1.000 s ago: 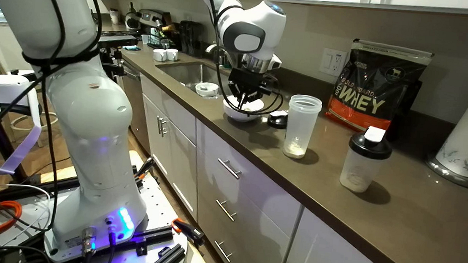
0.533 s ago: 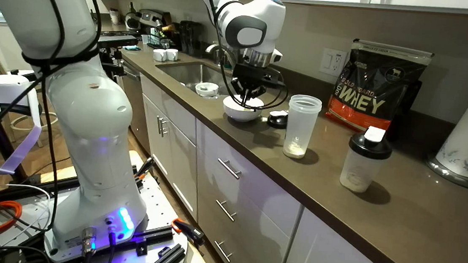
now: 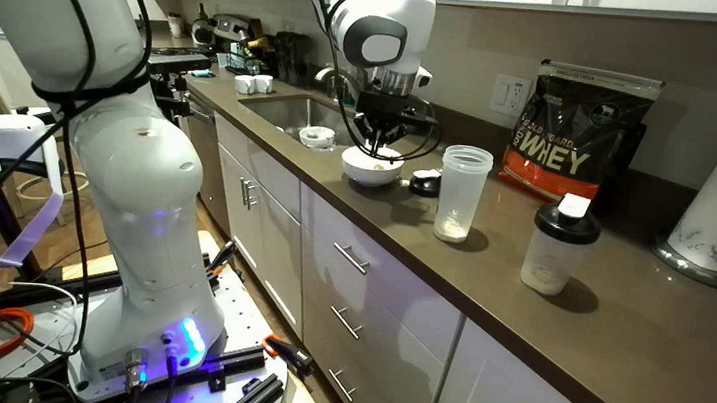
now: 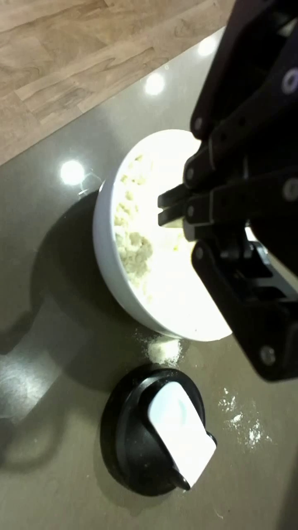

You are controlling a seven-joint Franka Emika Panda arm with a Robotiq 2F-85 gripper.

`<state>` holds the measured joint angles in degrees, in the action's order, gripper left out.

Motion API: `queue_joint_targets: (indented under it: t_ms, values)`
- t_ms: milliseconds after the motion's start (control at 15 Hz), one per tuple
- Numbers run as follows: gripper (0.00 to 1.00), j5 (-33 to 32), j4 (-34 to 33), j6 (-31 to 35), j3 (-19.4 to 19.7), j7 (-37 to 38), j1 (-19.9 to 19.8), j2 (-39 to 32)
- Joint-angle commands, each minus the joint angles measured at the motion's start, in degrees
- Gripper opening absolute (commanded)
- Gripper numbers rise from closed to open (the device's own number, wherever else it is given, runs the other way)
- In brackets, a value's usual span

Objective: Scoop some powder and put it in the bottle

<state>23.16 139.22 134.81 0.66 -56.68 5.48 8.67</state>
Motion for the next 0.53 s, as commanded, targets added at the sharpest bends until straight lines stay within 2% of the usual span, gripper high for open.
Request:
queue_joint_targets:
  t_ms: [0,467]
  values:
    - [0.03,-2.6,1.3,3.4,-0.8,3.2,-0.1,1.7]
    - [0.03,-8.9,2.5,11.4,-1.2,9.1,-0.2,0.8]
